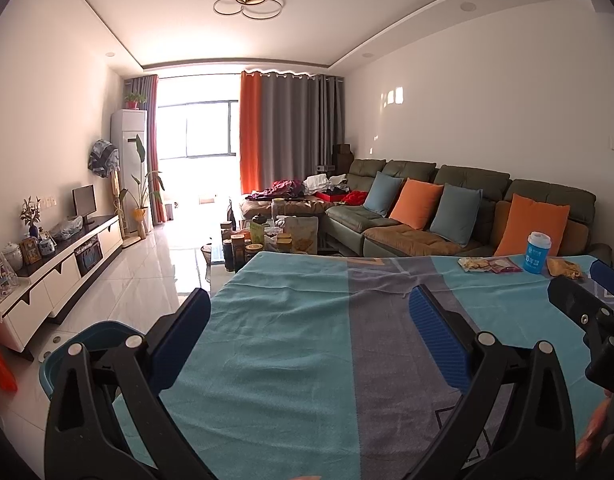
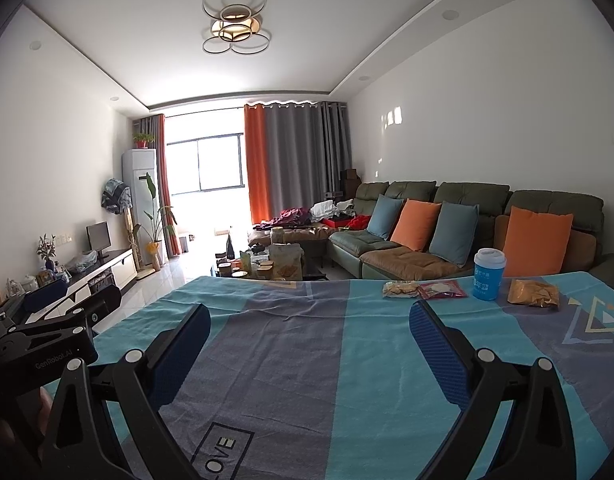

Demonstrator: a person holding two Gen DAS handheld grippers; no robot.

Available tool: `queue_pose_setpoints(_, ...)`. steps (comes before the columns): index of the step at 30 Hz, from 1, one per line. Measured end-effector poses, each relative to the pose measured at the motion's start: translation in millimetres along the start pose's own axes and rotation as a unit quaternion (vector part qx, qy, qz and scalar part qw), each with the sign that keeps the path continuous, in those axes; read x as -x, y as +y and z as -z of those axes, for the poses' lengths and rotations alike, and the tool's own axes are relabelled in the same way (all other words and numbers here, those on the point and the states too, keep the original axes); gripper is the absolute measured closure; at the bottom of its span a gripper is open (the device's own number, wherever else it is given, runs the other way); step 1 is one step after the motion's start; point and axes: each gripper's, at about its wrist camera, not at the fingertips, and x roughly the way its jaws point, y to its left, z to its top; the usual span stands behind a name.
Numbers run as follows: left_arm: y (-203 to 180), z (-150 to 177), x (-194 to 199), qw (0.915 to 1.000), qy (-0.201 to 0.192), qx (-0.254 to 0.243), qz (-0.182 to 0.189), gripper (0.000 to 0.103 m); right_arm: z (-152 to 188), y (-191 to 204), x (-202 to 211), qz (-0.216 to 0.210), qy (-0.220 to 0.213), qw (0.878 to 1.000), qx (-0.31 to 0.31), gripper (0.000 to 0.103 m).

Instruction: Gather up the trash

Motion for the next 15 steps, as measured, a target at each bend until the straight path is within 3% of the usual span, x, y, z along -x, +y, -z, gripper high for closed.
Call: queue_pose_setpoints(15,-0.2,-0.7,-0.2,1.0,-0.001,-0.002,0.0,0.005,-1.6,1.2,1.0,0.001,-0.003,1.0,0.0,0.007)
